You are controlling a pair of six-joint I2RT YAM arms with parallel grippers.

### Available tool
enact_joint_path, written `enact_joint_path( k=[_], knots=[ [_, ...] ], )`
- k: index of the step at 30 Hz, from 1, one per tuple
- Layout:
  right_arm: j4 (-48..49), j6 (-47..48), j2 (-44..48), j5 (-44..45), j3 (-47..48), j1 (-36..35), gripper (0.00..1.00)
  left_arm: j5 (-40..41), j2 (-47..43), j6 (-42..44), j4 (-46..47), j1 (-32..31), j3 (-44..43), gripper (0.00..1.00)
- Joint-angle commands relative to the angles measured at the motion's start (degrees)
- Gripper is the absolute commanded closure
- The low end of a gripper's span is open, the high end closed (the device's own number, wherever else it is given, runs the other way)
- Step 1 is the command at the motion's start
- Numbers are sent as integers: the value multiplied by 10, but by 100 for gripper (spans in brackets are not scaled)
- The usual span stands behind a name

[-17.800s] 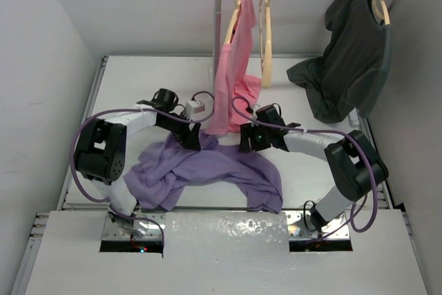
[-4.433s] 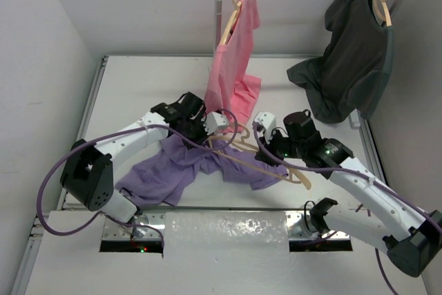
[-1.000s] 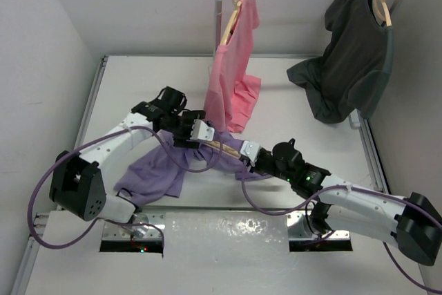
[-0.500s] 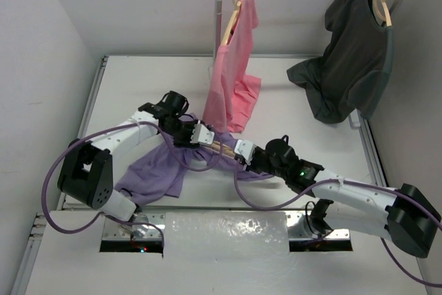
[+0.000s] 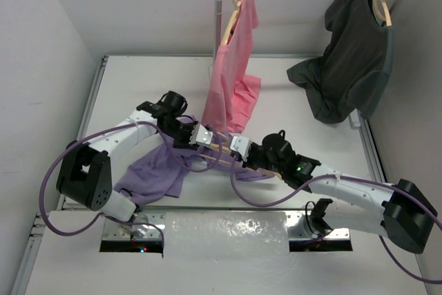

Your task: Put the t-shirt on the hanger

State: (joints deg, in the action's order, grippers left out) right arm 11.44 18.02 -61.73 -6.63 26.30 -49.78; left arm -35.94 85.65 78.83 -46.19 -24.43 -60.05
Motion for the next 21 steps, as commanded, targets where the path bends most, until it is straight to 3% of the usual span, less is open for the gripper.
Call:
enact_joint_path(
  k=[1,6,10,13,14,15,18,21],
  knots=[
    [97,16,-7,-40,52,-8,100,-119,-30,-39,-49,-11,-40,77],
    [118,28,-33,-39,81,-8,100,-117,-54,-78,-39,-15,-48,78],
    [123,33,-49,-41,107,-8,100,-85,-65,-82,-46,-16,-33,98],
    [127,18,-45,-18,101,-8,100,-42,-82,-136,-12,-15,-12,100],
    [127,-2,-44,-3,100,-8,88,-17,-87,-187,3,-15,-8,100],
    [116,-14,-44,35,104,-8,47,0,-99,-219,42,-14,0,100],
    [45,-78,-20,124,132,-8,3,85,-125,-330,121,-14,12,100],
    [-4,-170,34,287,140,-8,1,155,-149,-395,161,-15,9,100]
  ],
)
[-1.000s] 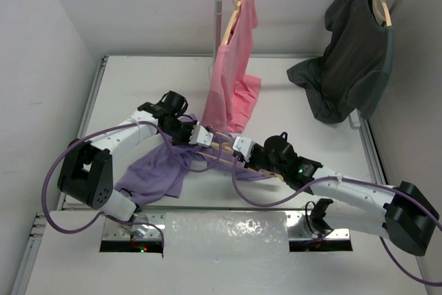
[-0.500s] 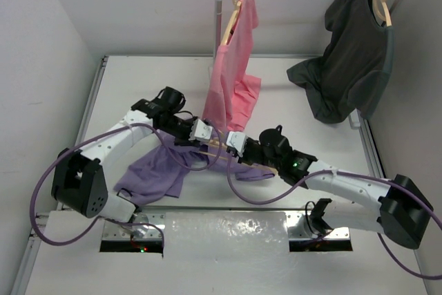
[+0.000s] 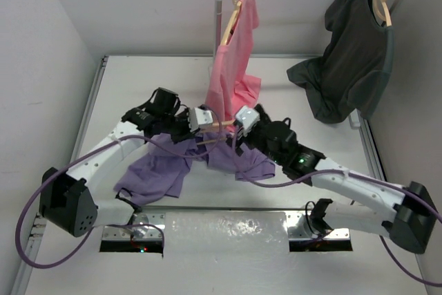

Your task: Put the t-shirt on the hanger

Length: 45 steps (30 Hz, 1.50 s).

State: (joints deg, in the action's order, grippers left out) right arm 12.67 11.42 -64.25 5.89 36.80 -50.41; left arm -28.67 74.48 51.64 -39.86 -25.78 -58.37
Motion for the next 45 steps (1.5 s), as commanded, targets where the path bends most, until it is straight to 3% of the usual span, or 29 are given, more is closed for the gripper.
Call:
enact_joint_path(
  k=[1,5,7,8,11,13,14,18,21,25,28,31,35,44,45],
  knots=[
    [-27,-135,77,230,35,-2,1,94,-46,-135,105,-3,-10,100],
    [-85,-259,183,282,28,-2,6,116,-58,-163,130,-24,-10,100],
    [-112,-332,202,247,17,-2,27,117,-64,-167,134,-40,-12,100],
    [-124,-360,206,228,9,-2,51,120,-66,-170,143,-45,-17,100],
    [-102,-469,168,151,-62,-20,76,142,-65,-193,166,-68,-27,100],
    [-64,-497,104,165,-73,-54,74,162,-60,-208,182,-84,-29,100],
    [-29,-492,80,204,-62,-76,64,164,-57,-213,190,-86,-32,100],
    [-9,-472,-22,254,-3,-129,43,163,-41,-228,204,-89,-29,100],
    [46,-501,-80,280,-12,-130,32,166,-41,-225,229,-89,-11,100],
    [116,-574,-158,304,-37,-129,32,165,-40,-227,254,-90,7,100],
    [173,-560,-199,318,-28,-120,32,164,-37,-228,262,-89,10,100],
    [151,-584,-246,311,11,-98,37,157,-35,-234,268,-89,11,100],
    [192,-584,-292,291,25,-80,38,158,-39,-238,268,-89,15,100],
    [156,-623,-366,279,77,-51,33,161,-48,-237,268,-89,26,100],
    [144,-653,-378,279,79,-45,40,165,-49,-238,268,-89,25,100]
  ],
)
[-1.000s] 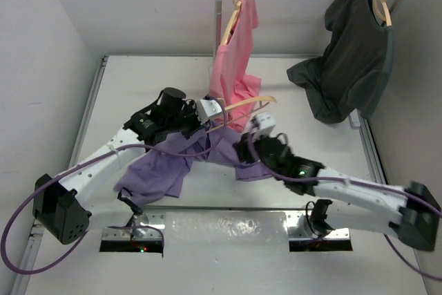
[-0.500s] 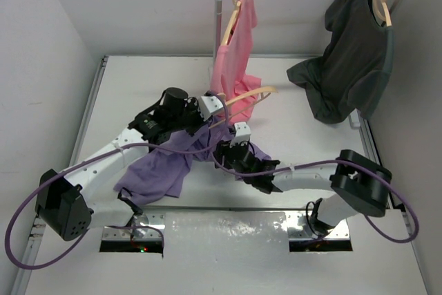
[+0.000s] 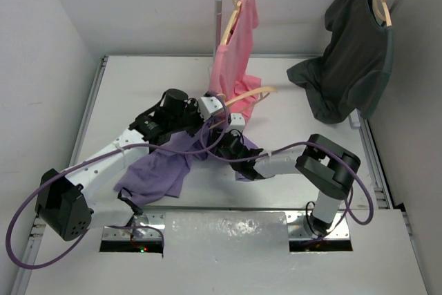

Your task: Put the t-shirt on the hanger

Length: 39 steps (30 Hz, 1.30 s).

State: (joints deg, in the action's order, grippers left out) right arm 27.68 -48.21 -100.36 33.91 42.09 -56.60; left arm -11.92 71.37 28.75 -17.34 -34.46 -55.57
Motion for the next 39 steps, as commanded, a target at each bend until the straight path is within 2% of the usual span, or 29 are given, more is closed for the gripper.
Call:
enact_joint_path(
  k=[1,2,3,4,6,7,9,10,12,13,15,17,18,20,21,24,26,29,31,32,35,39],
  knots=[
    [-26,-76,-21,-2,25,26,47,1,-18,-9,43,-3,-3,100],
    [-35,-96,-23,-3,18,32,54,4,-19,-11,42,-3,-5,100],
    [-43,-143,-22,-9,7,39,71,21,-19,-16,42,-3,-9,100],
    [-54,-171,-5,-9,-32,50,80,28,-19,-21,40,-2,-13,100],
    [-58,-221,31,24,-83,58,94,22,-19,-12,29,-2,-22,100],
    [-96,-230,80,44,-123,67,100,16,-22,-5,20,-2,-23,100],
    [-163,-246,136,70,-146,85,100,-2,-26,23,5,-1,-17,100],
    [-209,-245,193,67,-171,115,100,-6,-30,35,-2,-1,-14,100],
    [-225,-233,254,48,-224,165,100,-27,-34,83,-32,-1,-4,100],
    [-225,-228,317,44,-240,184,100,-36,-41,120,-44,-1,-2,100],
    [-228,-207,372,41,-276,238,100,-52,-48,147,-69,-1,10,100],
    [-233,-174,430,13,-285,285,100,-55,-48,185,-92,-1,16,100],
    [-242,-160,444,-8,-285,330,100,-51,-49,197,-92,-1,20,100],
    [-250,-104,471,-82,-278,370,100,-38,-49,228,-88,-1,23,100],
    [-269,-84,474,-112,-262,410,100,-33,-49,240,-87,-1,24,100],
    [-304,-9,470,-214,-221,468,100,22,-39,271,-60,-1,31,100],
    [-315,64,466,-261,-197,475,100,78,-26,279,-45,-1,38,100],
    [-386,151,432,-301,-130,477,100,96,-19,275,-30,1,36,100],
    [-448,182,405,-314,-94,479,100,65,-27,283,-47,17,30,100],
    [-453,195,402,-321,-93,482,100,-1,-33,286,-71,27,21,100],
    [-418,188,407,-372,-122,508,100,-91,-56,292,-109,54,18,100],
    [-377,185,403,-431,-130,519,100,-156,-60,300,-170,62,6,100]
  ],
)
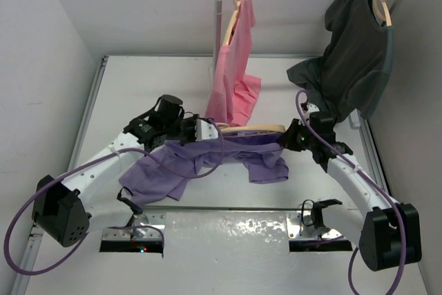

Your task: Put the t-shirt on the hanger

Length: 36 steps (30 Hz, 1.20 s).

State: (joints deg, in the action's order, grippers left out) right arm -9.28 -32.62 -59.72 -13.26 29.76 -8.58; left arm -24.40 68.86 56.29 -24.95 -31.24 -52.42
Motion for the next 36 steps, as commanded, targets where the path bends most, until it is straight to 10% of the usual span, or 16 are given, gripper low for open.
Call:
enact_joint_path(
  k=[1,14,20,28,36],
  knots=[
    [-1,20,-7,29,-8,46,100,-48,-36,22,-109,32,-29,100],
    [2,63,-27,-4,-8,114,100,-40,-58,-50,-50,45,-21,100],
    [-106,131,3,44,44,105,100,167,-18,-78,3,21,10,100],
    [-227,229,-78,171,170,-106,100,241,15,-51,16,-68,10,100],
    [-289,216,-172,255,250,-133,100,282,3,33,4,-93,24,100]
  ],
)
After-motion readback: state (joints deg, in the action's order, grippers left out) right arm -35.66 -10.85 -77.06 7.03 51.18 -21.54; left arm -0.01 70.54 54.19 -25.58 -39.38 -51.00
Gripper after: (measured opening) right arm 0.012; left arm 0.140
